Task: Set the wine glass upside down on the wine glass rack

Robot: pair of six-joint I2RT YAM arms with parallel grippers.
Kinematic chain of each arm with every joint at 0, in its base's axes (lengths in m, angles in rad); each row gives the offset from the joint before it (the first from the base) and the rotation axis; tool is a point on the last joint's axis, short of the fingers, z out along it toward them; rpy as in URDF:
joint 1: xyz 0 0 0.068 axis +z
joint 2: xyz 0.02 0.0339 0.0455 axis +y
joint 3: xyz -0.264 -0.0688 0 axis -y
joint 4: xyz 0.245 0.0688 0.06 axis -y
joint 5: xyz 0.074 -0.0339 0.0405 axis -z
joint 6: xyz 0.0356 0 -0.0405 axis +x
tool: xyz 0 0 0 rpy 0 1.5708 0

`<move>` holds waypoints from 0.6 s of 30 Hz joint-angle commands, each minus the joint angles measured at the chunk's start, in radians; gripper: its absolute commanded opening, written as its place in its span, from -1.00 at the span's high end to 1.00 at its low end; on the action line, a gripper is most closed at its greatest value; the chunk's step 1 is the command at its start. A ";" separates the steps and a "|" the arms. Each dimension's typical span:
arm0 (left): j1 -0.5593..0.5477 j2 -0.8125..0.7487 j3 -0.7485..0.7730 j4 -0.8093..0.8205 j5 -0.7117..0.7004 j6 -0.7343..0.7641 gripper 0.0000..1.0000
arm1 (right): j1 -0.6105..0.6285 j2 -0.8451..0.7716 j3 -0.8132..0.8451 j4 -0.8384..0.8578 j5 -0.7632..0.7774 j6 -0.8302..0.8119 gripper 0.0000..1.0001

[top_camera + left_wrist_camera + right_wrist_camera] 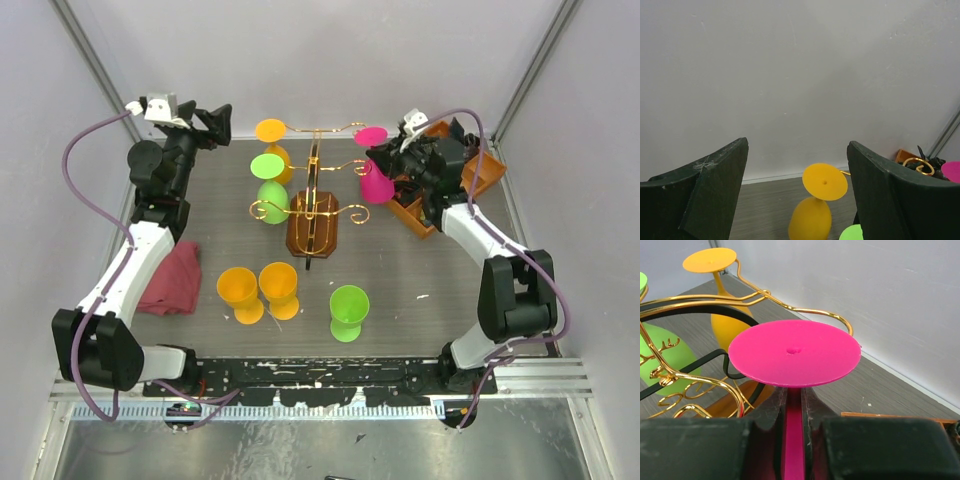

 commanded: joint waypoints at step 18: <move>0.018 -0.003 0.006 0.022 0.012 0.039 -0.73 | -0.001 0.148 0.011 0.369 -0.050 0.100 0.99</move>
